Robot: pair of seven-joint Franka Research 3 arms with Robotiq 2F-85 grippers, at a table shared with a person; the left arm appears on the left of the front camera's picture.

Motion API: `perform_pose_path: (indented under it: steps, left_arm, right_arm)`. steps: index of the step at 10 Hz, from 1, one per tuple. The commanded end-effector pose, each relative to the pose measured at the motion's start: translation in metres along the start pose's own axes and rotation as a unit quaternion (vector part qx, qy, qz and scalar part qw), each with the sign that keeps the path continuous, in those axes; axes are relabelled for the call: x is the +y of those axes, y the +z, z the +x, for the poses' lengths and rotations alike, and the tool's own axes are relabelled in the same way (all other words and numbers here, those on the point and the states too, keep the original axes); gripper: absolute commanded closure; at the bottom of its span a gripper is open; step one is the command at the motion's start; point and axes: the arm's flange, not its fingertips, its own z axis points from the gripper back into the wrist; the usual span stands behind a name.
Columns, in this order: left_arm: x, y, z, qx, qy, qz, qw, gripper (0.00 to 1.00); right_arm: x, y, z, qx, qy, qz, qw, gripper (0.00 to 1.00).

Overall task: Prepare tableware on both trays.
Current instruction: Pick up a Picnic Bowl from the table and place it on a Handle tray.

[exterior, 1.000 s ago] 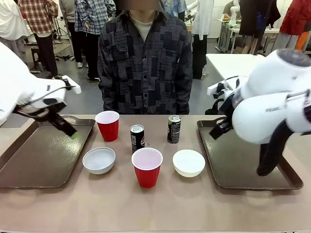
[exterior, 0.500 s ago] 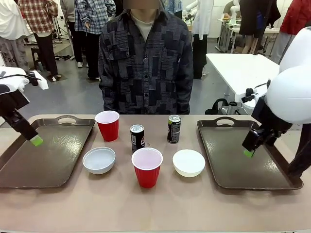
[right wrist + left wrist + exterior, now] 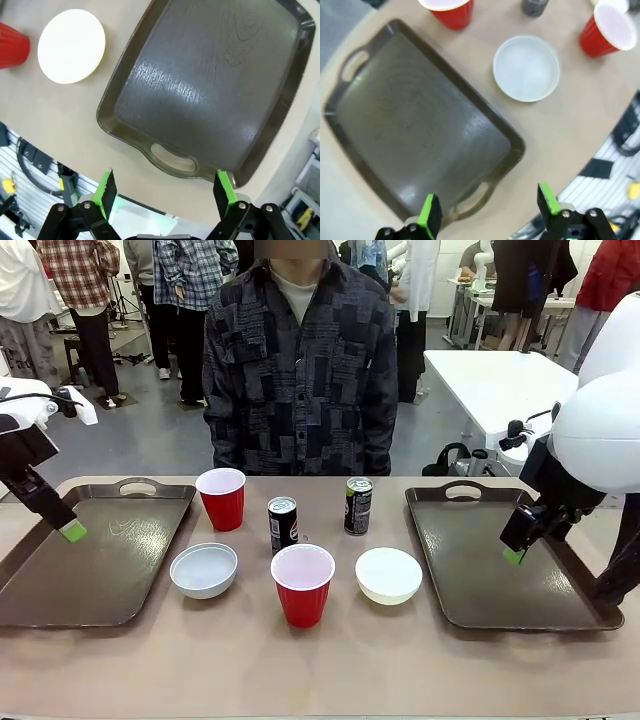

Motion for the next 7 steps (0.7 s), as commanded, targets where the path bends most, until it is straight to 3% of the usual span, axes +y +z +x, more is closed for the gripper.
perform_pose_path:
  steps: [1,3,4,6,7]
  left_arm:
    - [0.047,-0.002,-0.001,-0.028,0.072,-0.133,0.988,0.0]
    - [0.095,-0.01,-0.022,-0.041,0.125,-0.241,0.962,0.0]
    - [0.117,-0.015,-0.032,-0.036,0.151,-0.268,0.951,0.0]
    - [0.162,-0.022,-0.053,-0.047,0.218,-0.291,0.93,0.0]
    - [0.179,-0.015,-0.07,-0.081,0.254,-0.296,0.917,0.0]
  right_arm:
    - [-0.052,-0.002,0.003,-0.01,-0.035,0.14,0.99,0.0]
    - [-0.121,-0.001,-0.027,-0.038,-0.081,0.289,0.953,0.0]
    - [-0.154,-0.009,-0.041,-0.042,-0.11,0.339,0.933,0.0]
    - [-0.216,-0.022,-0.065,-0.055,-0.168,0.397,0.901,0.0]
    - [-0.229,-0.023,-0.074,-0.069,-0.175,0.422,0.887,0.0]
